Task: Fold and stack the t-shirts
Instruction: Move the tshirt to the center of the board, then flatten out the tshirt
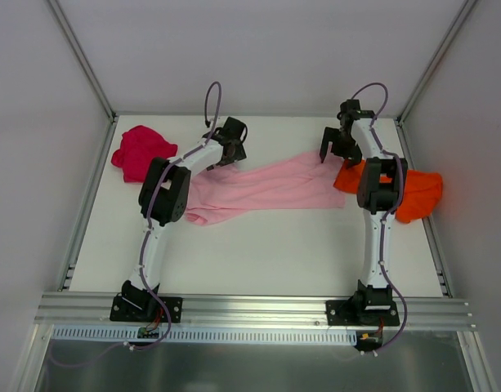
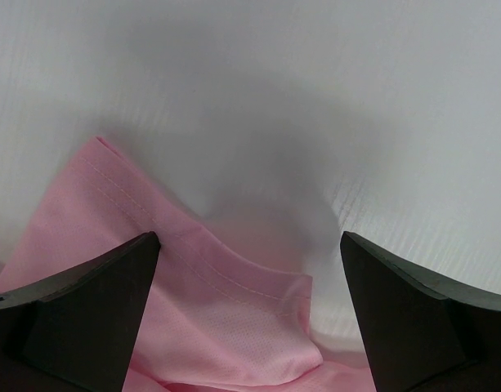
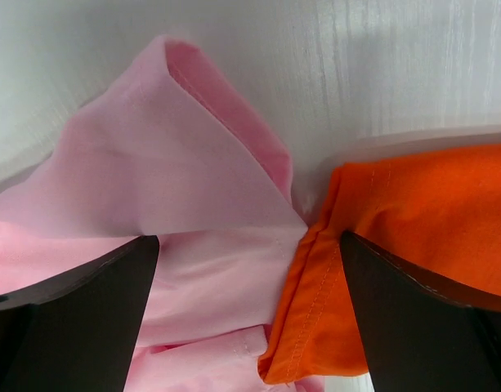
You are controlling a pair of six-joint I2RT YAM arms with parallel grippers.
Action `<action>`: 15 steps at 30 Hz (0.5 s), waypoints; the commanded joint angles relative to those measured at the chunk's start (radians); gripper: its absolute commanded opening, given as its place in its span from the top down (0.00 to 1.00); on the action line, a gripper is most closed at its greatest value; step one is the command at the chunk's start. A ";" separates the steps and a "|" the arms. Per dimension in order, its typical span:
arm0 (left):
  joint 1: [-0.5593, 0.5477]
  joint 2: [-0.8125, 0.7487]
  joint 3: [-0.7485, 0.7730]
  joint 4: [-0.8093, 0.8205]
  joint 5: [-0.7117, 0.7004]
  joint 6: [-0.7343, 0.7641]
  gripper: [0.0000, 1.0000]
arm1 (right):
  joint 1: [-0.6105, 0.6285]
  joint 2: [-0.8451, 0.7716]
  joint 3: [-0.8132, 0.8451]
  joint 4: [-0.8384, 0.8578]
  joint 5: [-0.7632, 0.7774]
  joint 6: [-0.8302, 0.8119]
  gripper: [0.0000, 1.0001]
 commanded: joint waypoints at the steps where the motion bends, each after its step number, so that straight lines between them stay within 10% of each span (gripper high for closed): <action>1: 0.008 -0.065 -0.029 0.010 0.019 0.012 0.04 | -0.006 -0.020 -0.009 0.040 0.003 -0.028 0.00; 4: 0.008 -0.065 -0.040 0.018 0.017 0.018 0.04 | 0.000 -0.131 -0.194 0.233 -0.106 -0.047 0.00; 15: 0.008 -0.062 -0.046 0.027 0.025 0.032 0.04 | 0.017 -0.107 -0.093 0.284 -0.097 -0.134 0.00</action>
